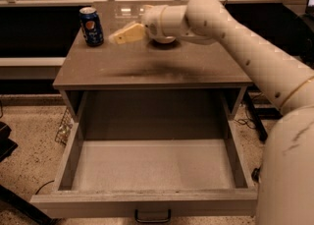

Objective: Place pepsi can into top drawer

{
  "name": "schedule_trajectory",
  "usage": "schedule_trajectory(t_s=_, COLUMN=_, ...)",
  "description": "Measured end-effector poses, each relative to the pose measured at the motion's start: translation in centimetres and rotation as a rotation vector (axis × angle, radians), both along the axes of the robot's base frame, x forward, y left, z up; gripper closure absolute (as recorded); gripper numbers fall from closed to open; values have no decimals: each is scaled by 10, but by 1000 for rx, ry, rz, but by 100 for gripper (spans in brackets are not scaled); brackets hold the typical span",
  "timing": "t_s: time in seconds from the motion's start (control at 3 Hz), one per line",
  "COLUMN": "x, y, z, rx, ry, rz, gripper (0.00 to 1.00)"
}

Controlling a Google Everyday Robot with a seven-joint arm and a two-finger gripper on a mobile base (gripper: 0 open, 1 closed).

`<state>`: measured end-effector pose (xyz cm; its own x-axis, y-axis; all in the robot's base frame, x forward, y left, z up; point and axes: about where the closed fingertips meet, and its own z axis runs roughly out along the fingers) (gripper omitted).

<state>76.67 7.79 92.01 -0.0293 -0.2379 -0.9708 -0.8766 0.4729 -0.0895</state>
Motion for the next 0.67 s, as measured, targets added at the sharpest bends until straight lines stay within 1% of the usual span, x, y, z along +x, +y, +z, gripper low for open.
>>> schedule_trajectory(t_s=0.33, x=21, y=49, z=-2, rx=-66, ry=-47, rz=-62, gripper=0)
schedule_trajectory(t_s=0.67, x=38, y=76, z=-1, rx=-89, ry=-70, rz=-82, gripper=0)
